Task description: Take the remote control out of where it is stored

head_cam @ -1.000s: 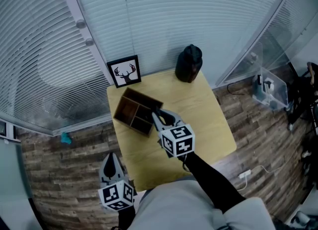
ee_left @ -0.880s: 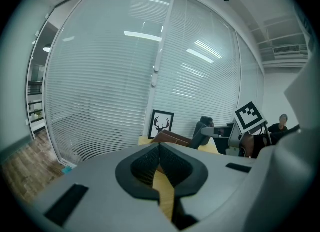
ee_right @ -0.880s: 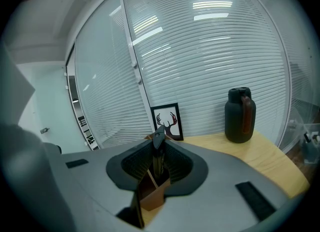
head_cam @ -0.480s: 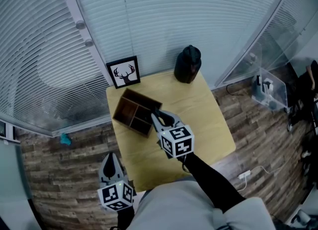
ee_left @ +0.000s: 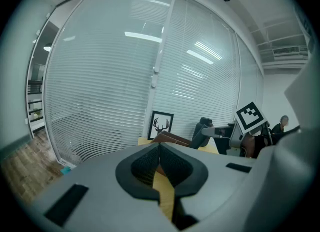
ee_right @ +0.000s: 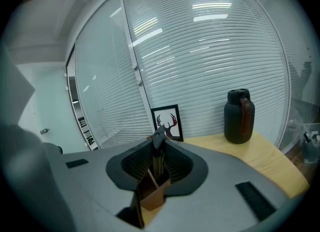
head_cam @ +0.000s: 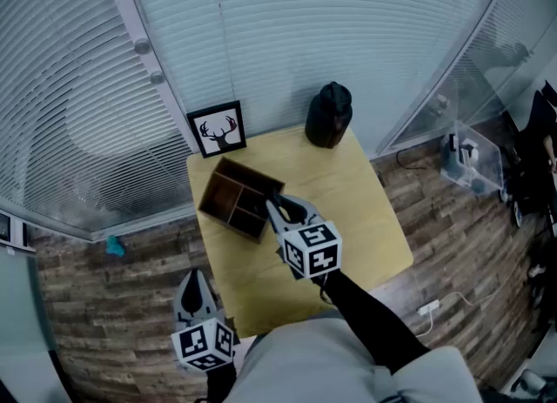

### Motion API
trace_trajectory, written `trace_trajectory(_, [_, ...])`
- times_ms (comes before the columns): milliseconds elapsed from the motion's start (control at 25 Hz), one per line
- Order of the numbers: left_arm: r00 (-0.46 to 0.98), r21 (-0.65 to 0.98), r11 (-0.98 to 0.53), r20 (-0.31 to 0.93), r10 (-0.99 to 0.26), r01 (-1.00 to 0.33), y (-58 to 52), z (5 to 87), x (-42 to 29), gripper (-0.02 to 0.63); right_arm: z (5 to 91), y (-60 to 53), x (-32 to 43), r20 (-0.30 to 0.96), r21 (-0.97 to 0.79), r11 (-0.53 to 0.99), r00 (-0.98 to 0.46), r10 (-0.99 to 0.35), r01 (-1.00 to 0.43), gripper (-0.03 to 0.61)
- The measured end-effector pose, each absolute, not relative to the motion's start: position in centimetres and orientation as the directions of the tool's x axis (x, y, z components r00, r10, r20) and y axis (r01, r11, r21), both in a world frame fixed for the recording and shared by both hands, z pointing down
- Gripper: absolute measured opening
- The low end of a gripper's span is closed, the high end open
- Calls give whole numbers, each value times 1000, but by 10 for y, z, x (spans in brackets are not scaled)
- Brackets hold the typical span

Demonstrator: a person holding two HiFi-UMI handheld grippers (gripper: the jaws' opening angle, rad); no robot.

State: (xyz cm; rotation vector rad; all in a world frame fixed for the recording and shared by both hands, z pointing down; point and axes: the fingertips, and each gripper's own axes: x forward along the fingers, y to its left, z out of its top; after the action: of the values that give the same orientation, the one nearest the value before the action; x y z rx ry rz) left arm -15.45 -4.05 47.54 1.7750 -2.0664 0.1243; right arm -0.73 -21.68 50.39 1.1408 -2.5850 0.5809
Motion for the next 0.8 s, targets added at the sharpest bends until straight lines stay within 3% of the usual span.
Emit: trace_trajectory(800, [-103,203,186,362,-926,-961,-39,476,-155,9,502,-216,-3,376,-261,603,-655,-655,-753,74])
